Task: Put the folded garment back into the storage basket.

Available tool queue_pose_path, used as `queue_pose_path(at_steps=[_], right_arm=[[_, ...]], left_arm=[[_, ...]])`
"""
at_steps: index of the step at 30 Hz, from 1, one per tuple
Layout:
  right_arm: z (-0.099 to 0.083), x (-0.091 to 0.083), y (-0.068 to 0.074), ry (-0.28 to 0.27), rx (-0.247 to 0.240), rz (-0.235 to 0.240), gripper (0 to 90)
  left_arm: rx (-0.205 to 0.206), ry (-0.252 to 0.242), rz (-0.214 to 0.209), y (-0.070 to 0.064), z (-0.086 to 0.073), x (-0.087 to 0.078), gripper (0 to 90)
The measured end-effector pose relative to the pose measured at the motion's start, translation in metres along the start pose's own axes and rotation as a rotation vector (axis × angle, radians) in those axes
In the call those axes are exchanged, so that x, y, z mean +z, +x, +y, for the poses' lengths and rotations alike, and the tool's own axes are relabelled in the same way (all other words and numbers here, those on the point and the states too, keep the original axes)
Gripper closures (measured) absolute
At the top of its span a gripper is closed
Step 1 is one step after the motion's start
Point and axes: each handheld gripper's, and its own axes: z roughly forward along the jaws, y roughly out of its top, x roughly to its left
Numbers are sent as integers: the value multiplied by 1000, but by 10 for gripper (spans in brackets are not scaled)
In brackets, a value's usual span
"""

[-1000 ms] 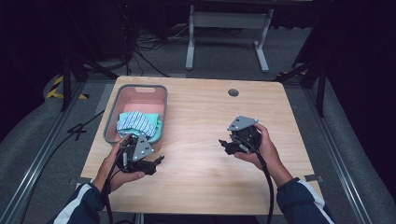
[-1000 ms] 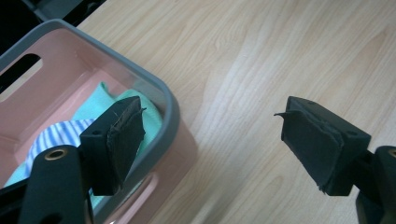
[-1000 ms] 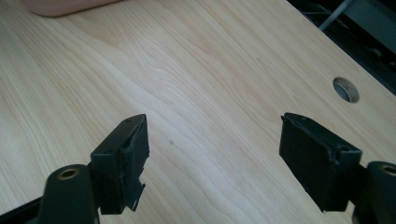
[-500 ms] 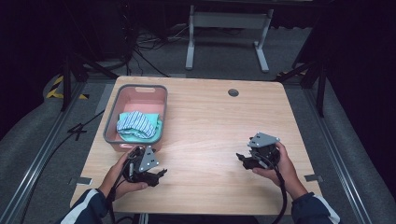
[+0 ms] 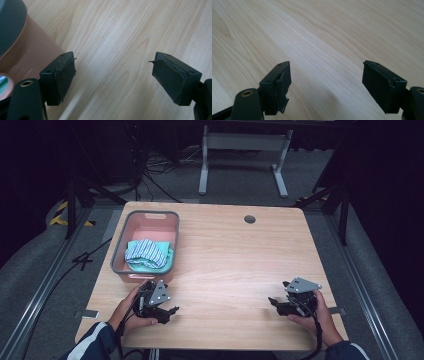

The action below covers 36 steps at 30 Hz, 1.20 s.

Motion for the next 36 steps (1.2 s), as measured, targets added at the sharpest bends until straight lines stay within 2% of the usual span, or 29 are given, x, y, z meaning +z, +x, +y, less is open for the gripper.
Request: queue_pose_path(at_steps=[2, 4, 8, 12, 14, 16, 17, 36], right_arm=[[-9, -1, -3, 7, 14, 0, 239], [-18, -2, -6, 7, 48, 10, 239], [-35, -3, -11, 17, 96, 6, 239], [-45, -5, -13, 10, 131, 12, 234], [-47, -6, -14, 4, 144, 16, 232], [-51, -6, -15, -11, 167, 22, 215], [-52, -6, -16, -16, 184, 24, 208], [-53, -5, -17, -14, 194, 28, 196]], left_arm=[[-9, -4, -12, 1, -3, 1, 185], [-31, -10, -32, 1, -6, 3, 184], [-45, -6, -41, 2, -12, 7, 180], [-56, 3, -57, 1, -17, 9, 173], [-82, -9, -76, 3, -20, 9, 173], [-127, -37, -92, 4, -24, 11, 169], [-166, -41, -109, 6, -27, 13, 155], [-163, -39, -109, 7, -27, 13, 145]])
